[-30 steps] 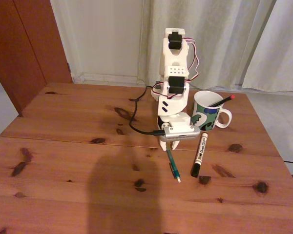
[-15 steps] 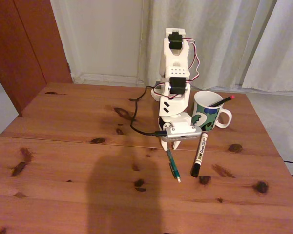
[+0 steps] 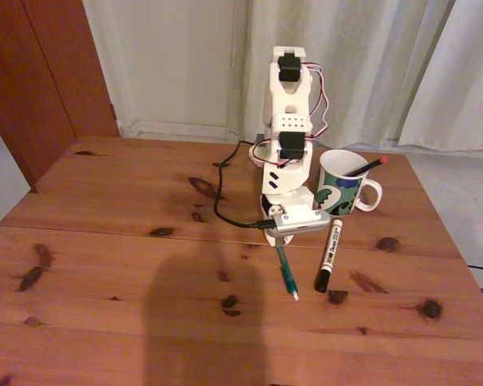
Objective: Clean up the desk and place the pens and markers into the cup
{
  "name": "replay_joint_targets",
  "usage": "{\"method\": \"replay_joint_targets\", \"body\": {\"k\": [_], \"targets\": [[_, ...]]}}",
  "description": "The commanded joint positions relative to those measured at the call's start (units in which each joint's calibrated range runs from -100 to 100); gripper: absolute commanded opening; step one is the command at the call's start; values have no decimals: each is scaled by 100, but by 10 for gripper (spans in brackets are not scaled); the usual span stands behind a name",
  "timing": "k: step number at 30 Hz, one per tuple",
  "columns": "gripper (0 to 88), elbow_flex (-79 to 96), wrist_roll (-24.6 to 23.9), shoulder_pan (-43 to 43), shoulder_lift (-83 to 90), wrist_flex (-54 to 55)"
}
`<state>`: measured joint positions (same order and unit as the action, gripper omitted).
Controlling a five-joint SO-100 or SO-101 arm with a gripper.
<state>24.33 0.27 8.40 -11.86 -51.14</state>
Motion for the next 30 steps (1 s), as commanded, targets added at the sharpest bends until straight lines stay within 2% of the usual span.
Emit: {"method": "replay_joint_targets", "body": {"k": [1,4,8,19,30], "targets": [[98,-17,41,-24,40,103],[95,-17,41,-32,40,103],[0,-8,41,-48,40,103],[8,-80,5,-136,313,103],[8,669,-48,-136,2672,103]]}}
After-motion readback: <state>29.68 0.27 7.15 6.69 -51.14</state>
